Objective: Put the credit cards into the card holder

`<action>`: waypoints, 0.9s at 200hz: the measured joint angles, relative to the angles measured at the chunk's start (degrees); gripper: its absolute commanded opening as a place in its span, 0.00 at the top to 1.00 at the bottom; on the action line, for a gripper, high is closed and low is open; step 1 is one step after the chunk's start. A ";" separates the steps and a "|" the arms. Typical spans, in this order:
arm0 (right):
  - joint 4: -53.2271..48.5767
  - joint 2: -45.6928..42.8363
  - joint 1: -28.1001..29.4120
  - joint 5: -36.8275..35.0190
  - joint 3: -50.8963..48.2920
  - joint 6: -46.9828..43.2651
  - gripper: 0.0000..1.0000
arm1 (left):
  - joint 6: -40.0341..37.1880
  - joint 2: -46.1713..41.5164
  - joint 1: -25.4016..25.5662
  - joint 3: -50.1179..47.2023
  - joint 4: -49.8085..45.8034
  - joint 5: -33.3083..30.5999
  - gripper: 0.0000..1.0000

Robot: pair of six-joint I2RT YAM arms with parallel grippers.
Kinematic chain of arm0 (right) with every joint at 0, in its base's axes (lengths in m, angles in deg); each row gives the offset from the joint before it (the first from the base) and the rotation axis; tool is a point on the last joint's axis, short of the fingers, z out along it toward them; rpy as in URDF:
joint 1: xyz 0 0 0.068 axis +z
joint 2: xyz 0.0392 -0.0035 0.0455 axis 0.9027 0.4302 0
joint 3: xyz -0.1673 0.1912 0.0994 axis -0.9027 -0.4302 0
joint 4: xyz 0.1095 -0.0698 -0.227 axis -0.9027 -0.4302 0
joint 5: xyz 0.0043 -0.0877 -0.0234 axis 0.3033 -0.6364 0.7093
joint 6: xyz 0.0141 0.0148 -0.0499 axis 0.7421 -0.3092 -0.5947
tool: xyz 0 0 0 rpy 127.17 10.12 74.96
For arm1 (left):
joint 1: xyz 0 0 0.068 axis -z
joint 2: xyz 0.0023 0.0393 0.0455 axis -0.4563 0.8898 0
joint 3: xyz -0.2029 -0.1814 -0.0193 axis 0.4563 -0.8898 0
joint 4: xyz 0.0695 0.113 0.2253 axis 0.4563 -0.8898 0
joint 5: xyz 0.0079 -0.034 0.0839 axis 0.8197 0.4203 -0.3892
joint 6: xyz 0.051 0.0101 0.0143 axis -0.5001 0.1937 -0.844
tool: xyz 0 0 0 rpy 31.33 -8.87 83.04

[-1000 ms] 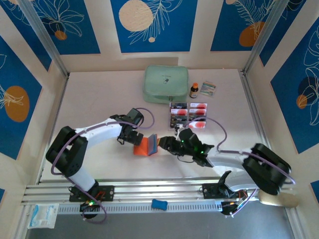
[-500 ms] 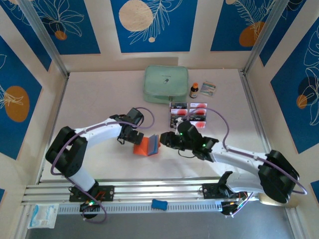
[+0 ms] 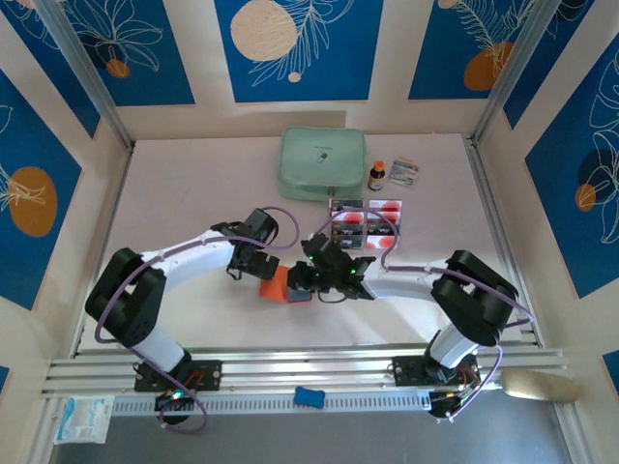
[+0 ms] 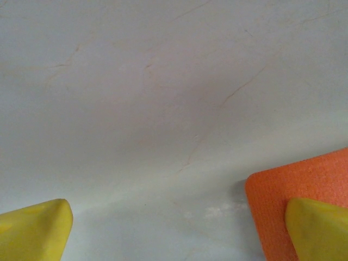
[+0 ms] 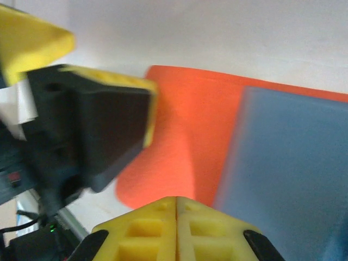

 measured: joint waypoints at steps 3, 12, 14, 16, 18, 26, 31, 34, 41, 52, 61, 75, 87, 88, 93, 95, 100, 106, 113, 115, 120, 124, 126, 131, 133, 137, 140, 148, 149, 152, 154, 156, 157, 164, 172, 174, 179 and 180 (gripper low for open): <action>0.33 0.15 -0.22 0.04 -0.39 0.17 0.93 | -0.02 -0.04 0.00 -0.04 0.07 0.00 0.00; 0.98 0.42 -0.74 0.02 -1.75 0.39 0.93 | 0.00 -0.13 0.00 -0.26 0.28 0.00 0.00; 1.16 0.46 -0.83 0.04 -2.01 0.48 0.93 | 0.00 -0.15 0.00 -0.31 0.33 0.00 0.00; 1.38 0.46 -0.98 0.04 -2.40 0.70 0.93 | 0.00 -0.17 0.00 -0.35 0.39 0.00 0.00; 1.49 0.46 -1.09 0.02 -2.80 0.74 0.94 | 0.02 -0.17 0.00 -0.42 0.46 0.00 0.00; 1.73 0.50 -1.44 0.02 -4.04 0.98 0.94 | 0.04 -0.17 0.00 -0.66 0.79 0.00 0.00; 2.05 0.50 -1.70 0.00 -4.96 1.22 0.95 | 0.07 -0.17 0.00 -0.83 0.92 0.02 0.00; 2.27 0.50 -1.79 0.00 -5.38 1.27 0.95 | 0.13 -0.17 0.00 -0.90 1.01 0.02 0.00; 2.78 0.57 -2.03 0.02 -6.47 1.55 0.95 | 0.17 -0.17 0.00 -1.16 1.14 0.02 0.00; 4.28 0.59 -2.29 0.20 -7.48 2.10 0.96 | 0.20 -0.17 0.00 -1.49 1.29 0.02 0.00; 5.22 0.61 -2.29 0.28 -7.82 2.32 0.97 | 0.24 -0.17 0.00 -1.81 1.49 0.02 0.00; 6.14 0.66 -2.32 0.48 -8.22 2.56 0.97 | 0.61 -0.17 0.00 -2.29 1.64 0.02 0.00; 6.34 0.66 -2.36 0.61 -8.22 2.73 0.98 | 0.66 -0.17 0.00 -2.58 1.92 0.02 0.00; 6.34 0.68 -2.34 0.66 -8.22 2.71 0.98 | 0.68 -0.17 0.00 -2.60 1.95 0.02 0.00; 6.36 0.66 -2.34 0.72 -8.22 2.73 0.98 | 0.81 -0.17 0.00 -2.62 1.99 0.02 0.00; 6.34 0.66 -2.34 0.74 -8.20 2.73 0.98 | 0.83 -0.17 0.00 -2.62 1.99 0.02 0.00; 6.34 0.66 -2.34 0.76 -8.20 2.73 0.98 | 0.90 -0.17 0.00 -2.62 2.01 0.02 0.00; 6.21 0.66 -2.23 0.79 -8.13 2.69 0.98 | 1.05 -0.17 0.00 -2.62 2.10 0.02 0.00; 5.62 0.59 -2.01 0.76 -7.80 2.49 0.98 | 1.07 -0.17 0.00 -2.62 2.19 0.02 0.00; 5.49 0.55 -1.95 0.79 -7.69 2.45 0.98 | 1.07 -0.17 0.00 -2.62 2.21 0.02 0.00; 4.92 0.52 -1.68 0.76 -7.28 2.25 0.98 | 1.11 -0.17 0.00 -2.62 2.23 0.02 0.00; 4.20 0.46 -1.38 0.76 -6.73 1.92 0.98 | 1.18 -0.17 0.00 -2.62 2.23 0.02 0.00; 3.98 0.46 -1.27 0.76 -6.54 1.88 0.98 | 1.25 -0.17 0.00 -2.62 2.25 0.02 0.00; 3.34 0.44 -0.87 0.76 -5.79 1.60 0.99 | 1.29 -0.17 0.00 -2.62 2.25 0.02 0.00; 3.13 0.44 -0.72 0.76 -5.46 1.46 0.99 | 1.33 -0.17 0.00 -2.62 2.27 0.02 0.00; 2.73 0.44 -0.46 0.79 -4.85 1.16 0.99 | 1.49 -0.17 0.00 -2.62 2.27 0.02 0.00; 2.51 0.44 -0.28 0.81 -4.39 1.07 0.99 | 1.49 -0.17 0.00 -2.62 2.27 0.04 0.00; 2.12 0.44 0.11 0.94 -3.17 0.63 0.99 | 1.51 -0.17 0.00 -2.62 2.29 0.04 0.00; 2.08 0.44 0.13 0.94 -3.06 0.55 0.99 | 1.51 -0.17 0.00 -2.62 2.29 0.04 0.00; 1.95 0.44 0.28 0.94 -2.58 0.42 0.99 | 1.51 -0.17 0.00 -2.62 2.32 0.04 0.00; 1.88 0.44 0.33 0.94 -2.36 0.28 1.00 | 1.51 -0.17 0.00 -2.62 2.34 0.04 0.00; 1.84 0.44 0.35 0.98 -2.01 0.17 1.00 | 1.51 -0.17 0.00 -2.62 2.34 0.07 0.00; 1.79 0.44 0.39 0.98 -1.90 0.13 1.00 | 1.51 -0.17 0.00 -2.62 2.34 0.07 0.00; 1.57 0.44 0.61 1.07 -1.11 -0.15 1.00 | 1.51 -0.17 0.00 -2.62 2.36 0.15 0.00; 1.53 0.48 0.66 1.36 -0.24 -0.39 1.00 | 1.51 -0.17 0.00 -2.62 2.38 0.24 0.00; 1.53 0.50 0.68 1.40 -0.04 -0.52 1.00 | 1.51 -0.17 0.00 -2.62 2.38 0.24 0.00; 1.55 0.57 0.68 1.57 0.33 -0.57 1.00 | 1.53 -0.17 0.00 -2.62 2.38 0.26 0.00; 1.57 0.61 0.68 1.60 0.46 -0.61 1.00 | 1.53 -0.17 0.00 -2.62 2.38 0.24 0.00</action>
